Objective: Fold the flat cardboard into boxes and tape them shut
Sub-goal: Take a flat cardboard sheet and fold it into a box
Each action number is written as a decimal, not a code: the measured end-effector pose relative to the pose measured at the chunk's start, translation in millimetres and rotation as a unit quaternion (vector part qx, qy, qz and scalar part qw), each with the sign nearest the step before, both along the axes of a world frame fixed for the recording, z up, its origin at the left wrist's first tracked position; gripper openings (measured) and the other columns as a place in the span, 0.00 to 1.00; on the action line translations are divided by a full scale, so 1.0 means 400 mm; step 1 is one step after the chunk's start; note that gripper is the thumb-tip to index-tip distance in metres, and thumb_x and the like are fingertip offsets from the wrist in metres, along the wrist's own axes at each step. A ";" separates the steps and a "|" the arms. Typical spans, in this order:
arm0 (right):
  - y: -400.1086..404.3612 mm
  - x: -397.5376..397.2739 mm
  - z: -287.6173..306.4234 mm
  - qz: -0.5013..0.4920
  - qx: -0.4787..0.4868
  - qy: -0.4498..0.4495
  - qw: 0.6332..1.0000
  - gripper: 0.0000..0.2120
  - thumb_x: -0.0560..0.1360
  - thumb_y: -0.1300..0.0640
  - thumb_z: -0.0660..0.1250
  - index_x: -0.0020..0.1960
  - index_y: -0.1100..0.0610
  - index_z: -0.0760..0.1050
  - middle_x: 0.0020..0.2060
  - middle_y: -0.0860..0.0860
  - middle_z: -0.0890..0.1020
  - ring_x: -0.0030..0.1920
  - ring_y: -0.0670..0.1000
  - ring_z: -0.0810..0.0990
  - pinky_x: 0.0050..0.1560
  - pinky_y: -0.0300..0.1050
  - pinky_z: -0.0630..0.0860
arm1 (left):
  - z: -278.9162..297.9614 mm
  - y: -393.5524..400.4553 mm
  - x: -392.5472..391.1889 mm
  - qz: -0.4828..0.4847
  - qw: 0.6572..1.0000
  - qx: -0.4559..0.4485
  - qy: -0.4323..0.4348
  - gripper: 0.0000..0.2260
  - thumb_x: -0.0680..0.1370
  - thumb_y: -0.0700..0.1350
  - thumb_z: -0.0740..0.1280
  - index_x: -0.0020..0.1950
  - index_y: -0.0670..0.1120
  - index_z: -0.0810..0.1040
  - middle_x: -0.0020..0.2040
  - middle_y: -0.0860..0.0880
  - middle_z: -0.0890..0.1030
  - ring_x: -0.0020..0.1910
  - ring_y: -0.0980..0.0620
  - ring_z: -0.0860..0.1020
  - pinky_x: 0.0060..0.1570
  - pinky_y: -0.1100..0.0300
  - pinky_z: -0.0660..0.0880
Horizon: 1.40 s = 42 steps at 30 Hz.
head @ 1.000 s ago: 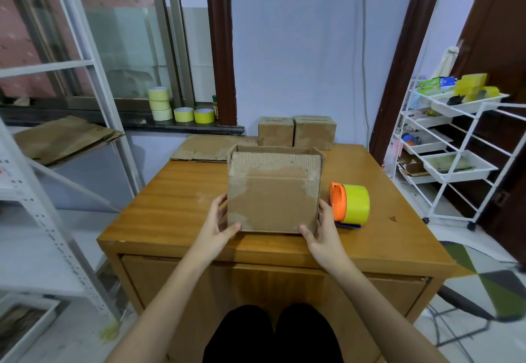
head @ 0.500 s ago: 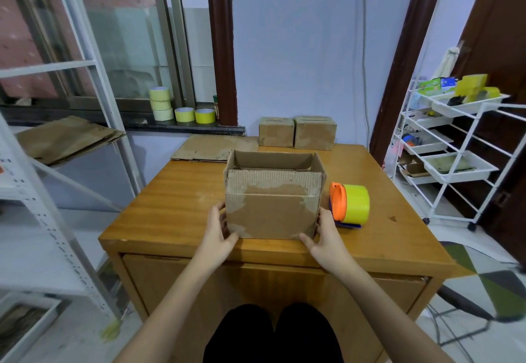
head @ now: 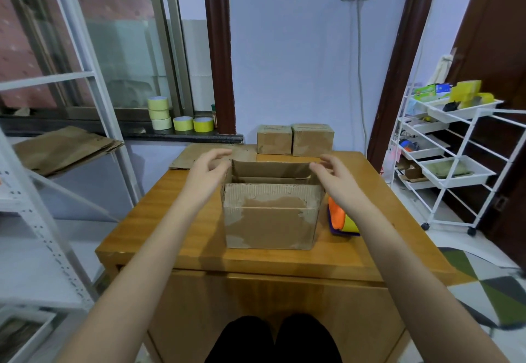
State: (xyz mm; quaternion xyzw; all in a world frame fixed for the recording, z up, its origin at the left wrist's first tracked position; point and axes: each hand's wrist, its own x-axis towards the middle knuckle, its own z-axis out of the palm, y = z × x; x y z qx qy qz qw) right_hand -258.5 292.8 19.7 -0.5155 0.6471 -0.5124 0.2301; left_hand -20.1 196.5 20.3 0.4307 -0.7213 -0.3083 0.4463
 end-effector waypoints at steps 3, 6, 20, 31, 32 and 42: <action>-0.009 0.005 0.009 0.022 0.025 0.072 0.997 0.26 0.78 0.54 0.63 0.74 0.57 0.61 0.71 0.53 0.67 0.71 0.50 0.65 0.63 0.42 0.65 | 0.024 -0.012 -0.019 -0.017 0.995 0.001 -0.096 0.09 0.78 0.40 0.64 0.52 0.52 0.78 0.63 0.48 0.71 0.62 0.48 0.71 0.64 0.52 0.68; -0.003 0.006 0.007 0.041 0.035 0.076 0.996 0.26 0.79 0.55 0.62 0.75 0.55 0.60 0.71 0.52 0.66 0.66 0.48 0.67 0.56 0.39 0.65 | 0.031 -0.019 -0.031 -0.022 0.983 0.016 -0.182 0.07 0.77 0.41 0.65 0.52 0.52 0.78 0.61 0.49 0.68 0.62 0.49 0.70 0.65 0.51 0.66; 0.005 -0.007 -0.050 0.102 0.023 -0.014 0.994 0.35 0.77 0.52 0.66 0.78 0.51 0.51 0.75 0.46 0.60 0.74 0.45 0.60 0.72 0.47 0.62 | 0.017 0.014 -0.026 -0.105 0.968 0.155 -0.167 0.36 0.78 0.48 0.63 0.78 0.59 0.43 0.79 0.54 0.43 0.77 0.50 0.49 0.72 0.47 0.53; 0.012 0.018 -0.136 0.137 -0.003 -0.049 0.989 0.47 0.64 0.18 0.45 0.77 0.40 0.48 0.76 0.35 0.51 0.74 0.36 0.50 0.77 0.47 0.48 | -0.049 0.050 -0.040 -0.112 0.973 0.195 0.058 0.26 0.81 0.64 0.45 0.78 0.59 0.50 0.78 0.56 0.51 0.77 0.52 0.52 0.74 0.47 0.47; 0.011 0.017 -0.138 0.139 -0.004 -0.048 0.989 0.45 0.64 0.18 0.45 0.76 0.38 0.49 0.76 0.35 0.52 0.74 0.36 0.50 0.77 0.46 0.48 | -0.051 0.049 -0.037 -0.113 0.975 0.185 0.056 0.24 0.82 0.61 0.45 0.78 0.59 0.49 0.78 0.56 0.50 0.77 0.52 0.51 0.74 0.48 0.47; 0.008 -0.030 -0.157 0.195 0.012 0.076 0.978 0.42 0.71 0.24 0.38 0.77 0.46 0.54 0.77 0.38 0.52 0.74 0.34 0.45 0.74 0.40 0.41 | -0.078 0.055 -0.038 -0.146 0.970 0.174 0.083 0.27 0.82 0.40 0.55 0.78 0.52 0.48 0.79 0.54 0.46 0.77 0.53 0.47 0.72 0.57 0.47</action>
